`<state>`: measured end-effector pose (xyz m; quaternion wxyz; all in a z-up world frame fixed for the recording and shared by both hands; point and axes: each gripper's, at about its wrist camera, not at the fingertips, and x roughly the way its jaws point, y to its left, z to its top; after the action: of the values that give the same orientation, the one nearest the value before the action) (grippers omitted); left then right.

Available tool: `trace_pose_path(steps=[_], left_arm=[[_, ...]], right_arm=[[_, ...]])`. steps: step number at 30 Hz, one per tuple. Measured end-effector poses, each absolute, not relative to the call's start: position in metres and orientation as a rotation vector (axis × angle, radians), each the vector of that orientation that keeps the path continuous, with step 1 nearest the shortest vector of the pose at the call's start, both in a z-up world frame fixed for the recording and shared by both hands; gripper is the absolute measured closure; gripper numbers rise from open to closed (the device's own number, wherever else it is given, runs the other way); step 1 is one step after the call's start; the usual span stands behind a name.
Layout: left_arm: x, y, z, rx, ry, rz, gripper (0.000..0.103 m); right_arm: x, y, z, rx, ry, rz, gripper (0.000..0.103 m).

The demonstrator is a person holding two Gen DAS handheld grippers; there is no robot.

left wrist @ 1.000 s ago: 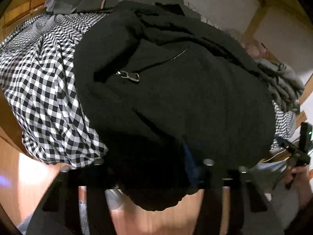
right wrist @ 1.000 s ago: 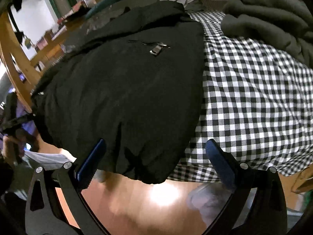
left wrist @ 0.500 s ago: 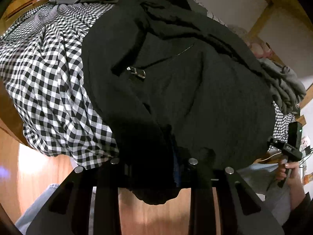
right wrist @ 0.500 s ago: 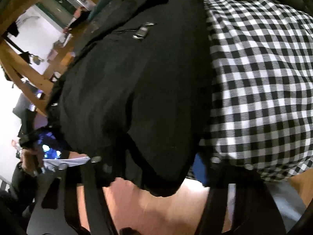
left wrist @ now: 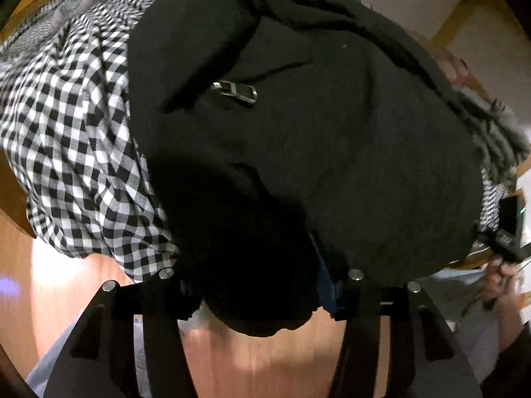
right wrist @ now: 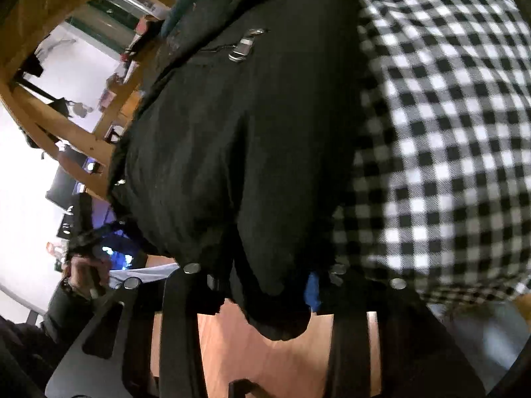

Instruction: Fold large clothes

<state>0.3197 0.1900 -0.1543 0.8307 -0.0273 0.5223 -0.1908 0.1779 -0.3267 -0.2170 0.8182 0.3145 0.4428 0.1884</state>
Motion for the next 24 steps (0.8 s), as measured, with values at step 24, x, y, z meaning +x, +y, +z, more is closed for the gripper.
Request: trace_pose_path(steps=[24], left_arm=[[0.329, 0.221, -0.053, -0.150, 0.883, -0.481, 0.090]], right_arm=[[0.173, -0.355, -0.134, 0.806, 0.593, 0.576, 0.090]])
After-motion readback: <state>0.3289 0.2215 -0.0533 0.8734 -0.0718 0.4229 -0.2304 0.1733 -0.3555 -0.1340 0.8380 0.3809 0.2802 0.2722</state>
